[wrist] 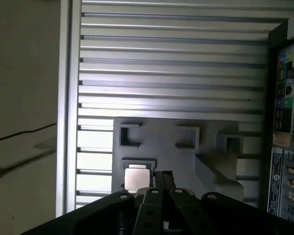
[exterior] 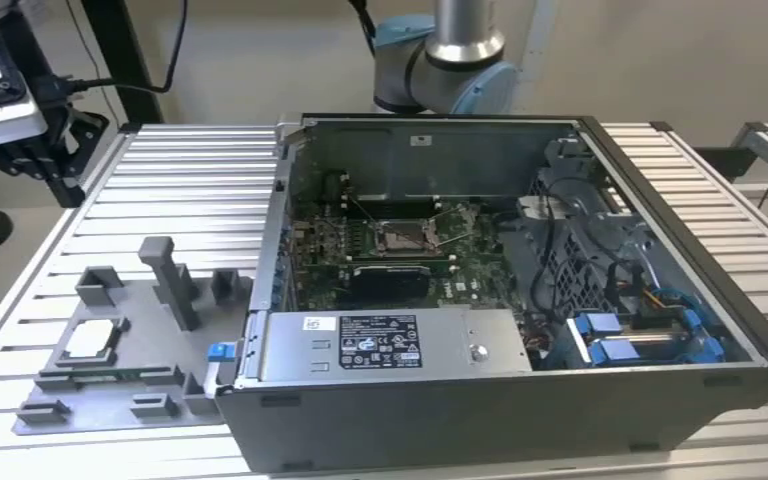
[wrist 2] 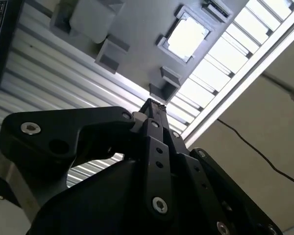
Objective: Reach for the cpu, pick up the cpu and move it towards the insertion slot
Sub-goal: 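Reach for the cpu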
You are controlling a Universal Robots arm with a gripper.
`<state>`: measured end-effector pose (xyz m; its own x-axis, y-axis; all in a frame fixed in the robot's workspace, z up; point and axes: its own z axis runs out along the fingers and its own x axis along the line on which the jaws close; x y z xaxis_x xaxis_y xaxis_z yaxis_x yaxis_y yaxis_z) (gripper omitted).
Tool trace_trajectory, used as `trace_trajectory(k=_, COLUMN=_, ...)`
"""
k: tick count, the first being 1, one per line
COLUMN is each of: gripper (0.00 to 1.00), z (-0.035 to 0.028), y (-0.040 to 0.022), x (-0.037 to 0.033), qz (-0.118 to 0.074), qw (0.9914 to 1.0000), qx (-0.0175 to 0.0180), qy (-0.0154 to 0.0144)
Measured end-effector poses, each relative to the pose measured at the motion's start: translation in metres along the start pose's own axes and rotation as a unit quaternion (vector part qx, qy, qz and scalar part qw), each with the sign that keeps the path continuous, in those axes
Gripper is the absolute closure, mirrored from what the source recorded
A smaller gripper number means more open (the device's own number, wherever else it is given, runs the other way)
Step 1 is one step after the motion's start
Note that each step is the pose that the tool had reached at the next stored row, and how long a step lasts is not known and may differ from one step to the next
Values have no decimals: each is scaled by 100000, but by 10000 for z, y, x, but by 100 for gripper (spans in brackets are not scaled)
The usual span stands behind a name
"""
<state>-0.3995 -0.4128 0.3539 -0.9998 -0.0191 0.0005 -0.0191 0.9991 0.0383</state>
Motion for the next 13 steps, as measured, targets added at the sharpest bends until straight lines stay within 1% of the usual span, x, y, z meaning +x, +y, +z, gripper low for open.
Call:
trace_trajectory(k=3, gripper=100, z=-1, y=-53, x=70, qz=-6, qw=100000, qx=4, qy=4)
trace_trajectory(k=5, gripper=100, z=-1, y=-101, x=109, qz=0, qw=100000, qx=1, qy=-1)
trace_trajectory(k=8, gripper=100, z=-2, y=-164, x=151, qz=-1, qw=100000, qx=3, qy=1)
trace_trajectory(k=10, gripper=100, z=-1, y=-191, x=169, qz=2, qw=100000, qx=2, qy=1)
trace_trajectory(k=13, gripper=100, z=1, y=-209, x=197, qz=-1, qw=100000, qx=5, qy=0)
